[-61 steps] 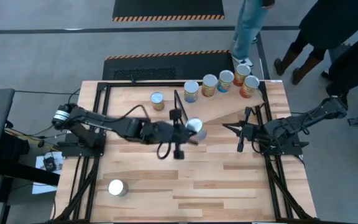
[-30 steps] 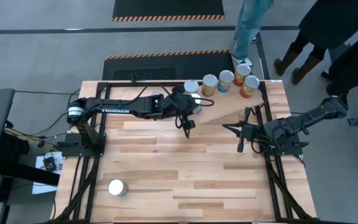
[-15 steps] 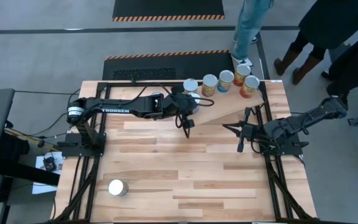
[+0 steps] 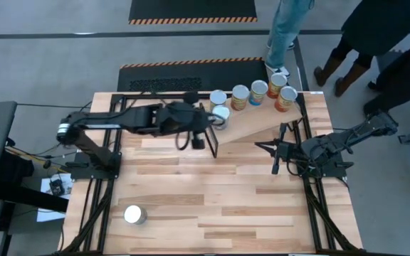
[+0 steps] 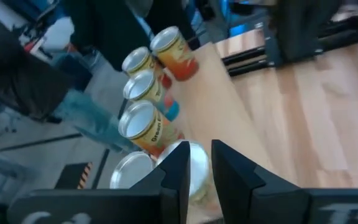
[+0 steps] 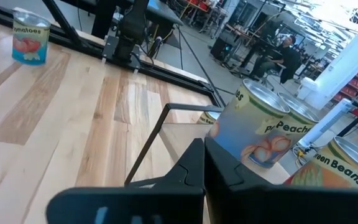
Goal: Pick and place cans onto a shelf
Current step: Put the canned green beans aligned with the other canned green beans on the shelf
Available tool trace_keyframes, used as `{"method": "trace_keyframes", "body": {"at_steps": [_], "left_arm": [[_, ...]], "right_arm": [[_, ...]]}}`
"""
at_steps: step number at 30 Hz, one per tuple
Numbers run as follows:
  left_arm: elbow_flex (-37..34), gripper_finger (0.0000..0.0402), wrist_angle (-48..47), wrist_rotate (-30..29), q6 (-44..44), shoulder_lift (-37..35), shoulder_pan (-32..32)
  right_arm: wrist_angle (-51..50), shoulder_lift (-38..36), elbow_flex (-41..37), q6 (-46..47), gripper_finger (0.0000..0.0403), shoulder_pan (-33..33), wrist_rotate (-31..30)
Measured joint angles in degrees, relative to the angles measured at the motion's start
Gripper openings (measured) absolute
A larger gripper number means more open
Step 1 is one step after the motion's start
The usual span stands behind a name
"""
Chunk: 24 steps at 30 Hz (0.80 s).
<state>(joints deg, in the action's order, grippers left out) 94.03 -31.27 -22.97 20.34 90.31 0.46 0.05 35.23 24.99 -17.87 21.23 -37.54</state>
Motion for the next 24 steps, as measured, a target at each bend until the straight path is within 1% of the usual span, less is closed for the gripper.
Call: {"method": "trace_keyframes", "body": {"at_steps": [3,6,9,12,15,19,22,24], "left_arm": [[-3.1,0.0052,-3.9,-0.2,0.0,-3.8,-1.0],[-10.2,0.003,-4.3,-0.8,-2.2,-8.8,-0.2],[-20.0,0.0005,-2.7,0.3,-5.2,-15.0,1.6],[-31.0,0.0004,0.7,0.7,-7.3,-20.8,4.2],[-40.9,0.0001,6.3,1.5,-8.0,-25.2,8.3],[-50.4,0.0005,16.3,5.5,-8.4,-26.5,14.7],[-53.4,0.0019,22.9,9.2,-5.7,-25.1,18.8],[-54.2,0.0034,24.3,10.6,-3.7,-23.4,21.2]], "right_arm": [[-0.7,0.0,0.0,0.1,0.0016,0.0,0.0],[-1.5,0.0,0.0,1.2,0.0017,0.0,0.0],[-1.7,0.0,0.0,1.3,0.0016,0.0,0.0],[-1.6,0.0,0.0,1.2,0.0014,0.0,0.0],[-1.3,0.0,0.0,1.0,0.0015,0.0,0.0],[-0.8,0.0,0.0,1.0,0.0017,0.0,0.0],[-0.6,0.0,0.0,1.0,0.0016,0.0,0.0],[-0.7,0.0,0.0,1.2,0.0014,0.0,0.0]]}}
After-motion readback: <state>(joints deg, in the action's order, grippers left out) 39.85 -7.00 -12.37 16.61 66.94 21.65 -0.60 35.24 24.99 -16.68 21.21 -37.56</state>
